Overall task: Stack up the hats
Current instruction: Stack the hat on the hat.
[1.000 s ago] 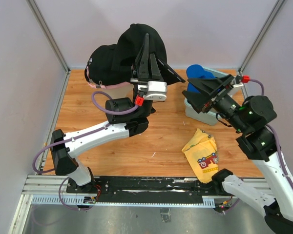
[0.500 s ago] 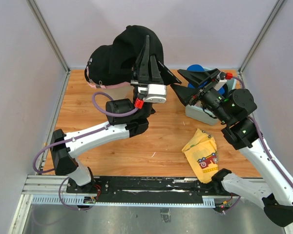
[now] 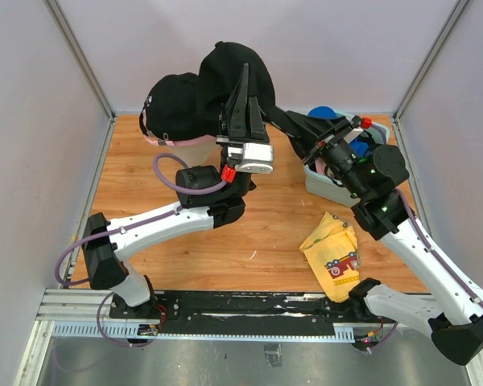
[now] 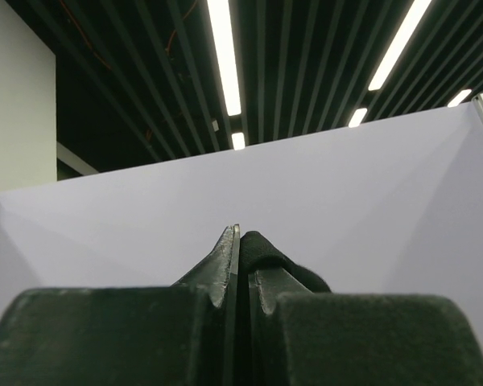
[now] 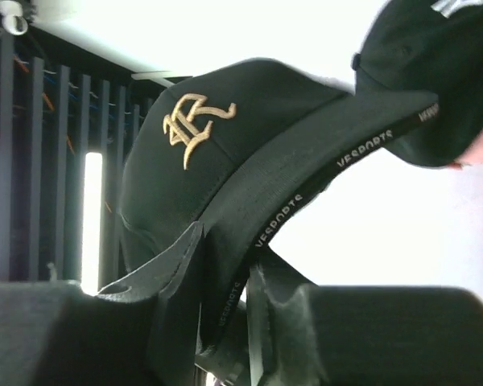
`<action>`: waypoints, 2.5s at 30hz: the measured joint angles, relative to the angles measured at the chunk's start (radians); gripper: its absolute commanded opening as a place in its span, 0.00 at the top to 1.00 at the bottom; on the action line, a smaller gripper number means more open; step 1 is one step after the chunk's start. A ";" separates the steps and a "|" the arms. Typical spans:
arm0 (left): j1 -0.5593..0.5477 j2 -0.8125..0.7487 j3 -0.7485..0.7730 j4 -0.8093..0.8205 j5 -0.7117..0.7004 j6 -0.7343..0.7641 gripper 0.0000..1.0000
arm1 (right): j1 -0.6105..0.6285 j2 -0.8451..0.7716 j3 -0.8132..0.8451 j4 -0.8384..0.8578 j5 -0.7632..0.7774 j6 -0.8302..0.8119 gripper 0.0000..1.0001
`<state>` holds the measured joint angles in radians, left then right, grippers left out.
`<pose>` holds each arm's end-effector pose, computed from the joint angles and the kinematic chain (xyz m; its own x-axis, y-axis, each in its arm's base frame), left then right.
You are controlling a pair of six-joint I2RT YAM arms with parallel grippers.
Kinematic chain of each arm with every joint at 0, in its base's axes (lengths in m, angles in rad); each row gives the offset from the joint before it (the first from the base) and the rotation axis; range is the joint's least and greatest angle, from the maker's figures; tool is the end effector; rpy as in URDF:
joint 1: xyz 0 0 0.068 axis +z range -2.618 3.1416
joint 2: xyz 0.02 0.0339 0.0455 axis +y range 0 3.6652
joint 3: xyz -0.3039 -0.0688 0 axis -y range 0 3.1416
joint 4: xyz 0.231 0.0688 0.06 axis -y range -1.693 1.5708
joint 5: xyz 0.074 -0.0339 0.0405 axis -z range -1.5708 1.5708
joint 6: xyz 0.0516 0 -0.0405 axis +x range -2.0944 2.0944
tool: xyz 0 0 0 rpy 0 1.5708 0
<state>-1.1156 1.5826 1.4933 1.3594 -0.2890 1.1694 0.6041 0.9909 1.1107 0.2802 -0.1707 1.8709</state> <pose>0.1432 -0.2590 0.5745 0.9224 0.1225 -0.3663 -0.0647 0.9840 0.1663 0.1519 0.1155 0.5035 -0.7525 0.6245 0.2091 -0.1026 -0.4248 0.8995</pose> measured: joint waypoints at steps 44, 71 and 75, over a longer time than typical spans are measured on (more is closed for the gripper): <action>0.020 -0.356 -0.183 0.169 -0.728 0.242 0.38 | -0.066 1.121 1.062 0.699 -0.357 0.202 1.00; 0.027 -0.438 -0.200 0.180 -0.840 0.270 0.68 | -0.094 1.274 0.954 0.738 -0.525 0.216 0.99; 0.040 -0.407 -0.188 0.180 -0.834 0.293 0.66 | -0.096 1.221 0.850 0.771 -0.539 0.219 0.99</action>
<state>-1.0756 1.1755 1.3052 1.5394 -1.1229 1.4628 0.5079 2.2116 1.9610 1.0515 -0.7094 2.0895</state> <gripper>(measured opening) 0.328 0.049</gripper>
